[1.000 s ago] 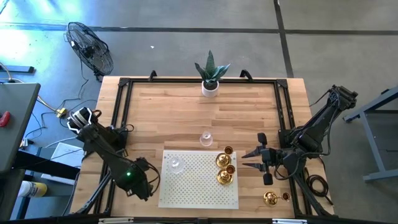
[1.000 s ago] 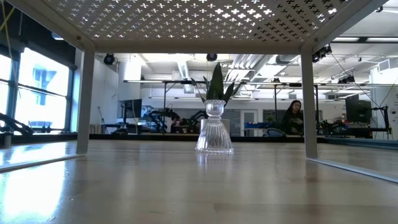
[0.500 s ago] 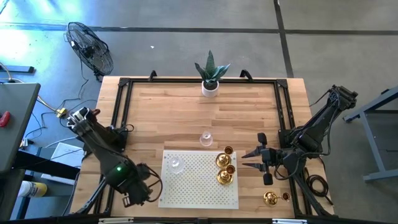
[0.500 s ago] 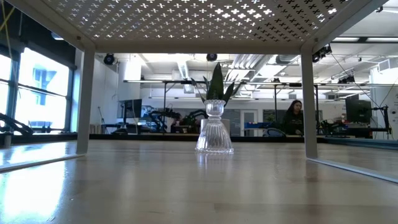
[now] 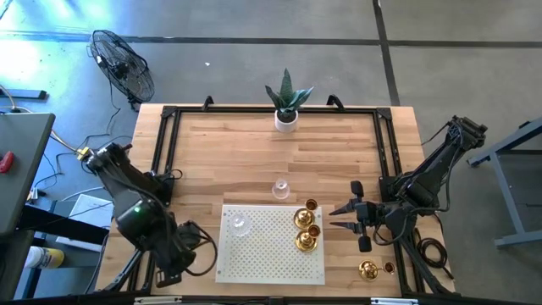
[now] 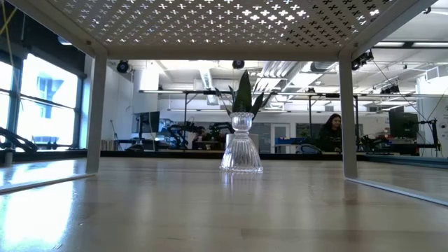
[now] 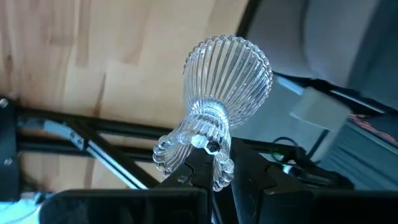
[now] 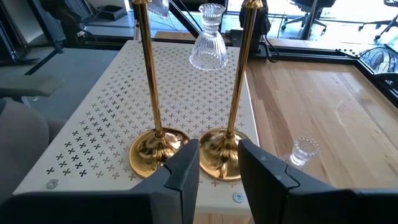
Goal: Pick & Place candle stick holders
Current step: Put the bottom left glass candle holder on the shelf
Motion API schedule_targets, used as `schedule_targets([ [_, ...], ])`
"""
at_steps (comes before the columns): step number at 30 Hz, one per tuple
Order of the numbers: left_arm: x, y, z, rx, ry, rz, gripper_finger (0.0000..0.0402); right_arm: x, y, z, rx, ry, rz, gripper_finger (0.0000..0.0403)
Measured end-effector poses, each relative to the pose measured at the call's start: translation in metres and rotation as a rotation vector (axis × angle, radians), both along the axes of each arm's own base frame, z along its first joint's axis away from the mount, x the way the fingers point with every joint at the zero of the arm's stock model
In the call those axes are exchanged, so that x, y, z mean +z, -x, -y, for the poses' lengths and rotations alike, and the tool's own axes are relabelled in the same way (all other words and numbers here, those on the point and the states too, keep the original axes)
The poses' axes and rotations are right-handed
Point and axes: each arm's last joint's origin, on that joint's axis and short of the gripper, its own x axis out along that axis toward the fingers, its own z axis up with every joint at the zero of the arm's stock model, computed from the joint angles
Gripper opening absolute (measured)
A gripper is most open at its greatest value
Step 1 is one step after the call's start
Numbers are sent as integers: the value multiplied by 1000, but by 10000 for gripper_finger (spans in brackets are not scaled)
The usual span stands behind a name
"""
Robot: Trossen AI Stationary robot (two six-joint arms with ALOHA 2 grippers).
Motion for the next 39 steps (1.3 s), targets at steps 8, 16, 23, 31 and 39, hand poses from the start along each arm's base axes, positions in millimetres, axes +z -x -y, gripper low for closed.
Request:
schedule_targets([
  [8,25,1,-5,-122,-9,208,25,0,0,0,-15,7,6,103],
  [16,26,-2,-8,-353,-137,379,25,0,0,1,-18,11,8,103],
  [23,26,-6,-12,-515,-318,517,25,0,0,1,-26,14,11,103],
  [31,29,-10,-18,-598,-602,648,25,0,0,1,-26,12,10,103],
  [39,32,-16,-12,-661,-588,731,25,0,0,1,-30,3,10,103],
])
